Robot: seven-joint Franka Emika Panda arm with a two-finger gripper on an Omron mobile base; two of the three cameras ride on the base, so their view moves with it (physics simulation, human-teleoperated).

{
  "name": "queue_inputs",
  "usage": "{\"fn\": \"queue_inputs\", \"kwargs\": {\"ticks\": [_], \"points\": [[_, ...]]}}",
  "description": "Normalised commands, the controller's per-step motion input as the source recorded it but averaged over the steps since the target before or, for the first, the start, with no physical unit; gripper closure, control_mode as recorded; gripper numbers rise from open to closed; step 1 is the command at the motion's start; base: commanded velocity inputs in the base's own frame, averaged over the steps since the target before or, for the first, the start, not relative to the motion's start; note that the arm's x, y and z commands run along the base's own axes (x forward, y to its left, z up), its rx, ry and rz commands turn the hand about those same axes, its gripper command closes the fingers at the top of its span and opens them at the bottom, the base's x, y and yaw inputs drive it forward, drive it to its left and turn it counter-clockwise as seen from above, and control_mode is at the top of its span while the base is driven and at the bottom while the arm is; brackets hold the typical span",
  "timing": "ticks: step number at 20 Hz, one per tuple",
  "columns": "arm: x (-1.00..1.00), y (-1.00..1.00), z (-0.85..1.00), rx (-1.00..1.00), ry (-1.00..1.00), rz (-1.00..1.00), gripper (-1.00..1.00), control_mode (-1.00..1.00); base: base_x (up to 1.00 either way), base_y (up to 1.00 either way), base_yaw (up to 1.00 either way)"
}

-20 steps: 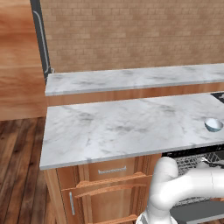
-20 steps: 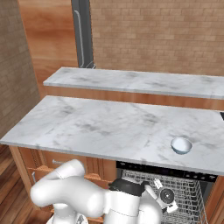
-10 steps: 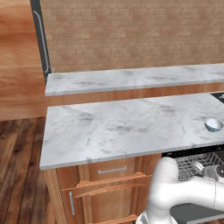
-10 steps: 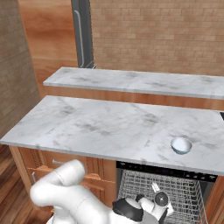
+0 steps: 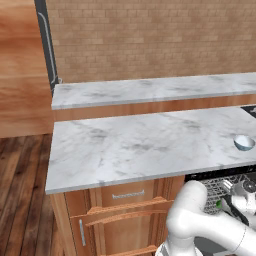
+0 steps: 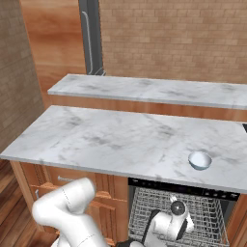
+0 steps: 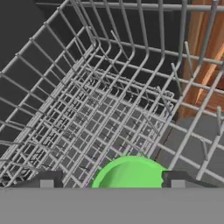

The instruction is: Pick up the cup and bowl from the counter, place them in the dishwasher, and close the dishwasher door.

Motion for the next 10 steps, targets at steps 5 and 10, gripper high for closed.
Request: {"fn": "queue_inputs", "kwargs": {"ticks": [5, 10], "points": [[-0.11, -0.47, 0.17, 0.0, -0.02, 0.03, -1.0, -1.0, 0.0, 0.0, 0.0], [-0.15, -0.41, 0.04, 0.03, 0.0, 0.07, -1.0, -1.0, 0.0, 0.0, 0.0]]}}
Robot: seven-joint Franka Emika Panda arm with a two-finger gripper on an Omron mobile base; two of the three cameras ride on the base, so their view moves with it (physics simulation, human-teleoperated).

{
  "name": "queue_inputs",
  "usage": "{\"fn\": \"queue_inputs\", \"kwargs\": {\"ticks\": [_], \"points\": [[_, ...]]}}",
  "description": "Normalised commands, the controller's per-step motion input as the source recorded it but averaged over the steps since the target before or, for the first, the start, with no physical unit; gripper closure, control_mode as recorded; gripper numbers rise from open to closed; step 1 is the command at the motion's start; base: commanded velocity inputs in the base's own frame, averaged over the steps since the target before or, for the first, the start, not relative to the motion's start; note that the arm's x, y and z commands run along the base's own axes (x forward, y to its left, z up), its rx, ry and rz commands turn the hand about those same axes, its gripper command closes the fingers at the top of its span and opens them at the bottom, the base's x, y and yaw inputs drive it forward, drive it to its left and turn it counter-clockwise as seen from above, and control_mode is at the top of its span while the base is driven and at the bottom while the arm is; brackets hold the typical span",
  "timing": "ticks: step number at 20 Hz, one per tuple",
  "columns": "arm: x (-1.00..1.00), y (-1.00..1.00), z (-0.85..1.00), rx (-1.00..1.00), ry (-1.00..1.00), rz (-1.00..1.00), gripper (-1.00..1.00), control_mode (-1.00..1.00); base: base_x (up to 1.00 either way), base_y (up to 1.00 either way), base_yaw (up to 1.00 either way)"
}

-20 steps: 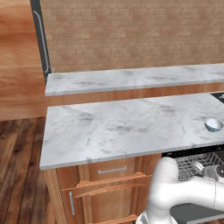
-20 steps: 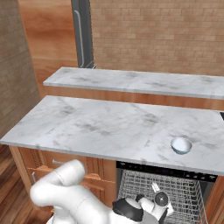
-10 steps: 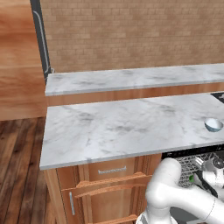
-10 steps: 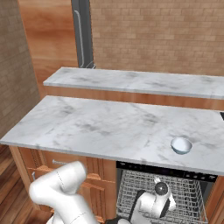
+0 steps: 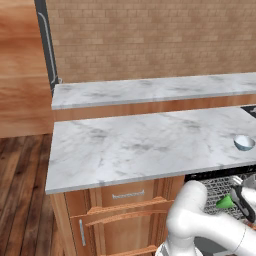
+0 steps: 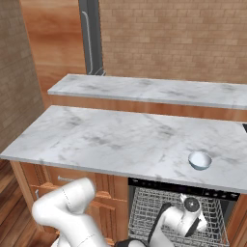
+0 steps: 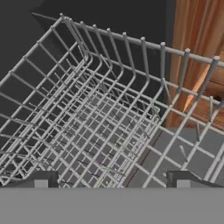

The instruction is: Pick up the cup and bowl from the counter, place them in the dishwasher, and close the dishwasher door.

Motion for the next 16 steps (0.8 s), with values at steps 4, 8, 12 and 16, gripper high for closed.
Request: {"fn": "queue_inputs", "kwargs": {"ticks": [4, 8, 12, 16], "points": [[-0.22, -0.4, 0.16, 0.14, -0.02, 0.06, -1.0, -1.0, 0.0, 0.0, 0.0], [-0.19, -0.4, 0.36, 0.28, -0.04, 0.01, -1.0, -1.0, 0.0, 0.0, 0.0], [-0.16, -0.33, 0.44, 0.37, -0.04, 0.0, -1.0, -1.0, 0.0, 0.0, 0.0], [-0.08, -0.3, 0.52, 0.33, -0.04, 0.0, -1.0, -1.0, 0.0, 0.0, 0.0]]}}
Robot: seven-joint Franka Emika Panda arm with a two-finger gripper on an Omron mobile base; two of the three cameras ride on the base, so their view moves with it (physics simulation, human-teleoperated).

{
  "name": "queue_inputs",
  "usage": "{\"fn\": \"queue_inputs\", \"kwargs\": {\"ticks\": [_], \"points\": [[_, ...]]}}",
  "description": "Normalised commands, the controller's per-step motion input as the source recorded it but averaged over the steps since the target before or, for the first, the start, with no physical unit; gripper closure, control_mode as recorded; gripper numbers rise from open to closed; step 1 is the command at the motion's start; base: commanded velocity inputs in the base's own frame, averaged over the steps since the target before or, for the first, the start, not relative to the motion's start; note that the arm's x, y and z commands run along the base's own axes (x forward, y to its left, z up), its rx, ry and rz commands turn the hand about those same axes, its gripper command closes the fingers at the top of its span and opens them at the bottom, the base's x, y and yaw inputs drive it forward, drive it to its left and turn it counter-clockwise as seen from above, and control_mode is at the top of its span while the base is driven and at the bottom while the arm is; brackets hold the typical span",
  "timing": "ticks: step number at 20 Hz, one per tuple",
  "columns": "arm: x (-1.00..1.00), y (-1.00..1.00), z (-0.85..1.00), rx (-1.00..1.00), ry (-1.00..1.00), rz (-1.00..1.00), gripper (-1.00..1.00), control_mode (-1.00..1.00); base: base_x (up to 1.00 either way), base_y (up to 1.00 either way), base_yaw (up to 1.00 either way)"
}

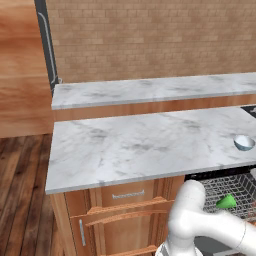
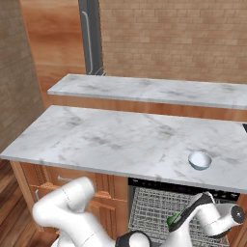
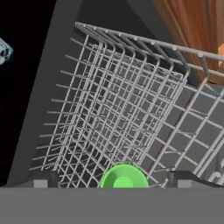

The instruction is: Pick up the cup and bowl from the counter, place them in the dishwasher, and close the dishwasher door.

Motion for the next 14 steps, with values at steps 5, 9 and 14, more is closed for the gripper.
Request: {"fn": "queue_inputs", "kwargs": {"ticks": [5, 9, 14], "points": [[0.0, -0.26, 0.5, 0.23, -0.03, 0.0, -1.0, -1.0, 0.0, 0.0, 0.0], [0.0, -0.16, 0.56, 0.13, -0.03, 0.0, -1.0, -1.0, 0.0, 0.0, 0.0], [0.0, -0.09, 0.62, 0.08, -0.03, 0.0, -1.0, -1.0, 0.0, 0.0, 0.0]]}}
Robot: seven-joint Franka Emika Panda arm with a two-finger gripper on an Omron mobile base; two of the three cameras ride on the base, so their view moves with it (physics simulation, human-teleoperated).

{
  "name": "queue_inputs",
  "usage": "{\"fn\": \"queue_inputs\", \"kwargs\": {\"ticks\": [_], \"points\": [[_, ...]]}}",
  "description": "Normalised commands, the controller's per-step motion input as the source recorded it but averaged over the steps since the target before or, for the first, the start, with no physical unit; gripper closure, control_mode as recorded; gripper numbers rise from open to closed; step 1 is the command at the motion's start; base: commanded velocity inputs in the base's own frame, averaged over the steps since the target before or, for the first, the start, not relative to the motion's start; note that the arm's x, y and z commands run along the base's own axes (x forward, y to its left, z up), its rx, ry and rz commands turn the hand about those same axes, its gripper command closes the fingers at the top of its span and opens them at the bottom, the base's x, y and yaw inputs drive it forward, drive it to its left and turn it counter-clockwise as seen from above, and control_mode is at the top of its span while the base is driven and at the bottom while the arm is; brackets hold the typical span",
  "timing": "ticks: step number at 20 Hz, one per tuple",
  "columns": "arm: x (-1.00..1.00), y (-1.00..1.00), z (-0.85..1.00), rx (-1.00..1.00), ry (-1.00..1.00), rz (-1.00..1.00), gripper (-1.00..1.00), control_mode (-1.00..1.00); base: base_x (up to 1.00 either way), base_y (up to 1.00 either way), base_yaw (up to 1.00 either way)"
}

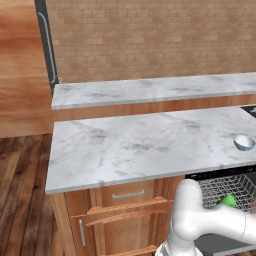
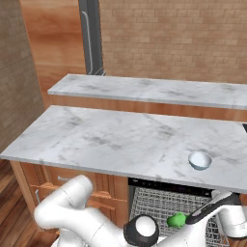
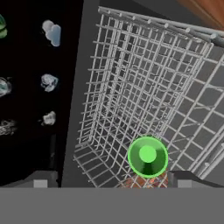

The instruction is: Pick up the cup and bowl from the counter, place them in the dishwasher, and close the dishwasher door.

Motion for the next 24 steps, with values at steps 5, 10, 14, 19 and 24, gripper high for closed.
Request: {"fn": "queue_inputs", "kwargs": {"ticks": [5, 10, 14, 19, 24], "points": [[0.0, -0.01, 0.68, 0.05, -0.04, 0.0, -1.0, -1.0, 0.0, 0.0, 0.0], [-0.03, -0.01, 0.55, 0.05, -0.04, 0.0, -1.0, -1.0, 0.0, 0.0, 0.0], [0.0, 0.0, 0.44, 0.06, -0.02, 0.0, -1.0, -1.0, 0.0, 0.0, 0.0], [0.01, 0.0, 0.57, 0.0, -0.01, 0.0, -1.0, -1.0, 0.0, 0.0, 0.0], [0.11, 0.0, 0.62, -0.01, 0.0, 0.0, -1.0, -1.0, 0.0, 0.0, 0.0]]}}
